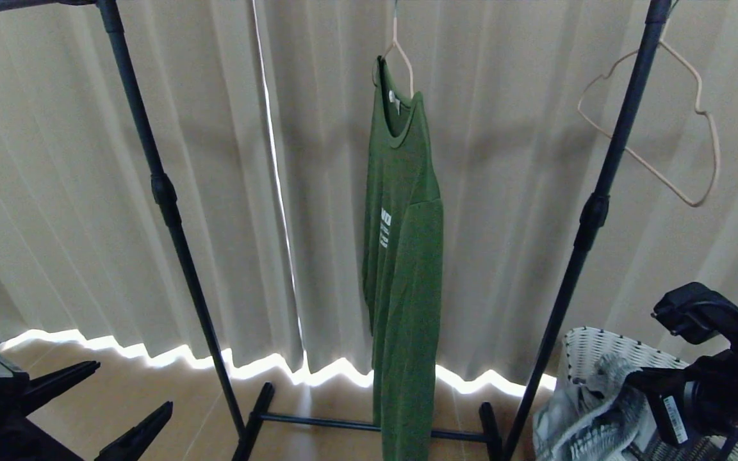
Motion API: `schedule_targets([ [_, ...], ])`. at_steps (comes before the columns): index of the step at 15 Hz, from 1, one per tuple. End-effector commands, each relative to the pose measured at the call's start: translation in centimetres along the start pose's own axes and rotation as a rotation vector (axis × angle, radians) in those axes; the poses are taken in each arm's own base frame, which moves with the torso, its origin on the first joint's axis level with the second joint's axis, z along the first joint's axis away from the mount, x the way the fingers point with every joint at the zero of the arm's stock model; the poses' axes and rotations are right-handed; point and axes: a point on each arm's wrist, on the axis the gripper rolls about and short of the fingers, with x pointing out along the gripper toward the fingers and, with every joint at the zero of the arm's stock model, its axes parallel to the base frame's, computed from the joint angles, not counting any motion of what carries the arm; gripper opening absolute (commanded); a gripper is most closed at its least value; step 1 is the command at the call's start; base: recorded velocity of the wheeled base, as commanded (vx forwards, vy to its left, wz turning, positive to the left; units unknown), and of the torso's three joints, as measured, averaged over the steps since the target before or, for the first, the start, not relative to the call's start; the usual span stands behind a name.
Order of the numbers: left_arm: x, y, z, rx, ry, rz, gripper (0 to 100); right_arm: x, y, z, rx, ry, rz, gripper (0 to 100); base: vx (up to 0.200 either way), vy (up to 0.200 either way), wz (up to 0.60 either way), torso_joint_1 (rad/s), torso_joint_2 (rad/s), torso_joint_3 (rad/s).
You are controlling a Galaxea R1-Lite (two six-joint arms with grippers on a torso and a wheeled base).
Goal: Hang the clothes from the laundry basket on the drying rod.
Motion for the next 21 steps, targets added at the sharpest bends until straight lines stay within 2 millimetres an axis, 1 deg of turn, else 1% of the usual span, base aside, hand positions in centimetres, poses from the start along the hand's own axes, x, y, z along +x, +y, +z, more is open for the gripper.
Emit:
schedule_targets([
  [1, 0.0, 0.0, 0.0, -0.002, 0.004, -0.002, 100, -0.2, 0.0, 0.1, 0.000, -0.013, 0.003, 0, -0.200, 0.000, 0.00, -0.002, 0.00, 0.007],
  [3, 0.4, 0.0, 0.0, 0.000, 0.017, -0.013, 100, -0.3, 0.0, 0.4, 0.004, -0.032, 0.002, 0, -0.200, 0.000, 0.00, 0.005, 0.00, 0.000],
  [6, 1.6, -0.2, 0.2, 0.004, 0.054, -0.042, 100, -0.3, 0.0, 1.0, 0.010, -0.085, 0.015, 0, 0.000, 0.000, 0.00, 0.000, 0.00, 0.000],
  [7, 1.9, -0.3, -0.1, 0.002, 0.075, -0.056, 100, -0.6, -0.1, 1.2, 0.014, -0.112, 0.015, 0, 0.000, 0.000, 0.00, 0.000, 0.00, 0.000],
  [8, 1.7, -0.4, -0.3, 0.001, 0.077, -0.062, 100, -0.9, -0.1, 1.5, 0.019, -0.143, 0.015, 0, 0.000, 0.000, 0.00, 0.000, 0.00, 0.000],
  [11, 0.4, -1.4, -0.4, -0.012, 0.009, -0.205, 100, -1.3, -0.1, 3.1, 0.016, -0.223, 0.034, 0, 0.000, 0.000, 0.00, 0.000, 0.00, 0.000],
  [12, 0.1, -1.7, -0.2, 0.005, -0.020, -0.240, 100, -1.8, -0.1, 4.3, -0.035, -0.271, 0.059, 0, 0.000, 0.000, 0.00, 0.000, 0.00, 0.000],
  [13, 0.0, -2.0, 0.1, 0.027, -0.041, -0.271, 100, -2.2, 0.0, 5.1, -0.055, -0.303, 0.100, 0, 0.000, 0.000, 0.00, 0.000, 0.00, 0.000],
  [14, 0.0, -2.3, 0.7, 0.046, -0.066, -0.302, 100, -2.6, 0.1, 5.8, -0.060, -0.335, 0.146, 0, 0.000, 0.000, 0.00, 0.000, 0.00, 0.000],
  [15, 0.3, -2.5, 1.9, 0.057, -0.104, -0.332, 100, -3.0, 0.3, 6.5, -0.070, -0.367, 0.195, 0, 0.000, 0.000, 0.00, 0.000, 0.00, 0.000],
  [16, 0.8, -2.8, 3.7, 0.066, -0.152, -0.368, 100, -3.3, 0.5, 7.2, -0.075, -0.390, 0.223, 0, 0.000, 0.000, 0.00, 0.000, 0.00, 0.000],
  [18, 2.8, -4.1, 6.8, 0.081, -0.188, -0.443, 100, -3.7, 1.0, 8.3, -0.085, -0.426, 0.256, 0, 0.000, 0.000, 0.00, 0.000, 0.00, 0.000],
  [19, 2.8, -4.1, 6.8, 0.081, -0.188, -0.443, 100, -3.7, 1.0, 8.3, -0.085, -0.426, 0.256, 0, 0.000, 0.000, 0.00, 0.000, 0.00, 0.000],
  [20, 5.9, -6.7, 8.7, 0.106, -0.163, -0.544, 100, -4.9, 1.7, 9.4, -0.100, -0.481, 0.296, 0, 0.000, 0.000, 0.00, 0.000, 0.00, 0.000],
  [21, 6.5, -7.3, 8.8, 0.112, -0.149, -0.562, 100, -5.2, 1.8, 9.6, -0.104, -0.494, 0.306, 0, 0.000, 0.000, 0.00, 0.000, 0.00, 0.000],
])
